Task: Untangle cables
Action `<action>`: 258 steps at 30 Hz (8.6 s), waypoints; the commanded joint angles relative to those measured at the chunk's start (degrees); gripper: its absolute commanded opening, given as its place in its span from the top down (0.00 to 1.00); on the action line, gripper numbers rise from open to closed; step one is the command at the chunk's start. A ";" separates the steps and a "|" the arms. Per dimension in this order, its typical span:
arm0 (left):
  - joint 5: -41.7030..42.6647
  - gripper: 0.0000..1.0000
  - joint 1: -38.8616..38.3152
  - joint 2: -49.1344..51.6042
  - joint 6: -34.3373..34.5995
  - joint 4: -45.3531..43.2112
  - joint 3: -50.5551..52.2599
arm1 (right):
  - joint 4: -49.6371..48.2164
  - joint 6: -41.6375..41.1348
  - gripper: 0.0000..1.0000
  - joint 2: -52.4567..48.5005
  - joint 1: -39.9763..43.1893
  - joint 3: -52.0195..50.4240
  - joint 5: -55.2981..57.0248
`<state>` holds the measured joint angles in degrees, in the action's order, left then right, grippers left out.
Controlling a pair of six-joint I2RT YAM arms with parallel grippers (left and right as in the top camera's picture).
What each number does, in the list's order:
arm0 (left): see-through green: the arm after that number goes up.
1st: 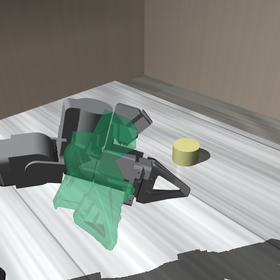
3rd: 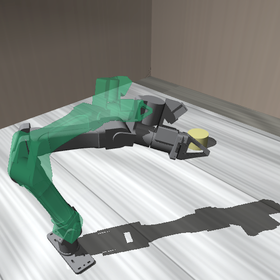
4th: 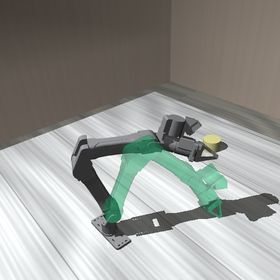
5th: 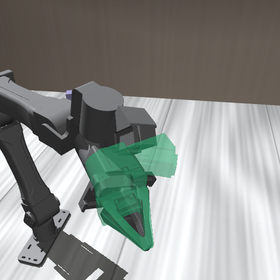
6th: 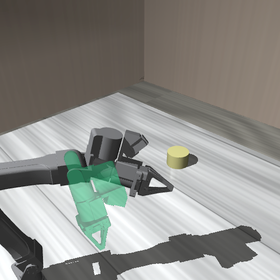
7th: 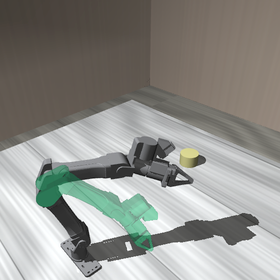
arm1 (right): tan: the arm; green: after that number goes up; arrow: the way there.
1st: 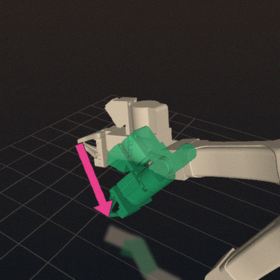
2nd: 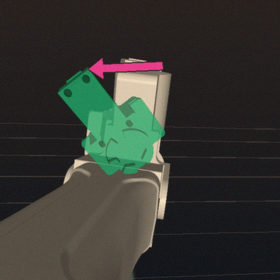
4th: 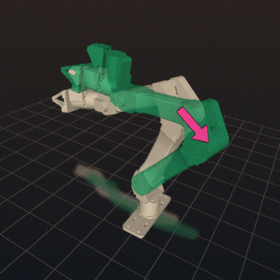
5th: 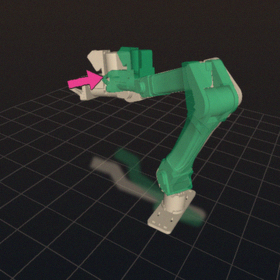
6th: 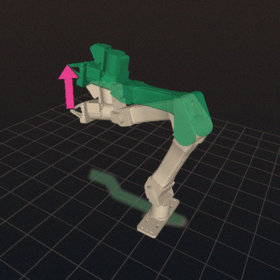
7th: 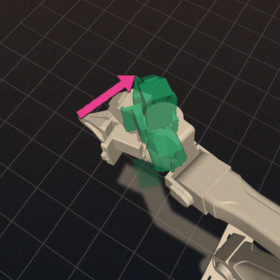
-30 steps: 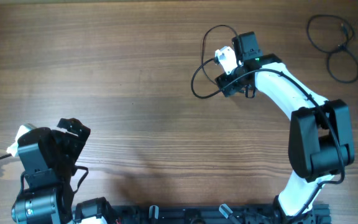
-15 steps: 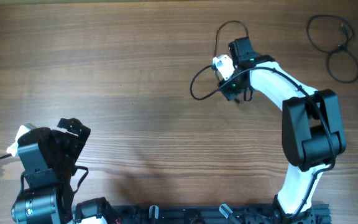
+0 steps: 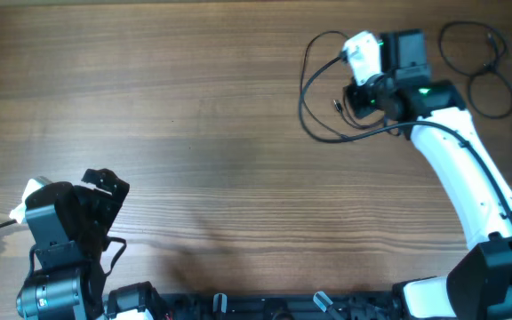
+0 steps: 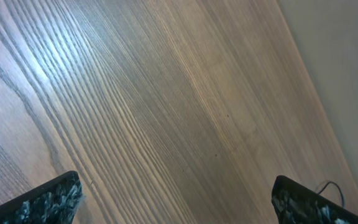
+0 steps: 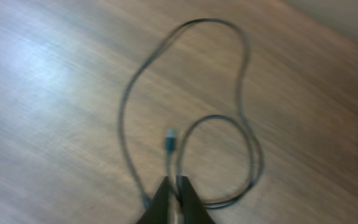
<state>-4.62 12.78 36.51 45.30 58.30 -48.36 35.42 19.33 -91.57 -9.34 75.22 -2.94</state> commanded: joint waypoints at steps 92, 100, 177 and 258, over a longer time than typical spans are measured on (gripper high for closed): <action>0.07 0.00 0.37 -0.13 0.13 -0.15 -0.09 | 6.73 12.39 0.40 -26.18 0.81 10.51 -6.99; 0.07 0.00 0.37 -0.13 0.13 -0.17 -0.09 | 14.64 14.34 0.43 -26.21 2.45 6.82 -6.80; 0.07 0.00 0.37 -0.13 0.13 -0.15 -0.09 | -10.88 -12.66 0.81 -9.14 16.41 0.39 19.06; 0.07 0.00 0.37 -0.13 0.13 -0.15 -0.09 | -38.49 -27.56 0.00 85.44 8.39 -59.25 -0.50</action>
<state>-4.60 12.78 36.53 45.30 58.30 -48.36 -1.13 0.82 -9.69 -2.61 20.45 -8.03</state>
